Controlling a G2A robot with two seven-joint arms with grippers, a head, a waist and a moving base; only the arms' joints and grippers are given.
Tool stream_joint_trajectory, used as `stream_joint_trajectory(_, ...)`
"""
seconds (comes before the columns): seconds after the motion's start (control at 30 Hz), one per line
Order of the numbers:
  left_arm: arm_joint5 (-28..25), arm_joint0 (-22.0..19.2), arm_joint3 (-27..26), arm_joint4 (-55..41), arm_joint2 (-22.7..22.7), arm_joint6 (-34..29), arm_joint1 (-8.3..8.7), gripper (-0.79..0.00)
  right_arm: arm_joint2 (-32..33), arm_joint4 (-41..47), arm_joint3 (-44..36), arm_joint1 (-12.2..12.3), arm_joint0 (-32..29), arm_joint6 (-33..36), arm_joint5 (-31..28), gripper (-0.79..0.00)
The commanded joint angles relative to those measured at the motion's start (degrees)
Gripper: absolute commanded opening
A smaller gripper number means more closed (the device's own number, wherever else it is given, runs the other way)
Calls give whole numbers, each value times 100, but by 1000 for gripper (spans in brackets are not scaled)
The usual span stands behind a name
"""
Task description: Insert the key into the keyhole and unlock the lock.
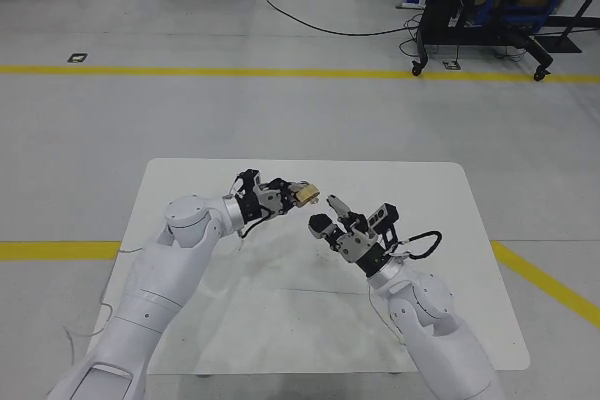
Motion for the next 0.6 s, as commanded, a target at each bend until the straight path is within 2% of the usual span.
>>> stream_joint_trajectory(0.0,-30,2,-14,-28,31,-144,-4,-785,-16,229,73,-9,45,87,83,-443)
stream_joint_trajectory(0.4,-132,-34,41,-48,56,-313,-8,-785,-92,726,492,-52,395,136,302,-459)
stream_joint_trajectory(0.47,-128,-40,43,-37,72,-333,-10,-785,-105,774,524,-57,416,132,313,-523)
stream_joint_trajectory(0.57,-140,-51,53,-22,79,-338,-10,-785,-113,783,550,-59,432,132,312,-727)
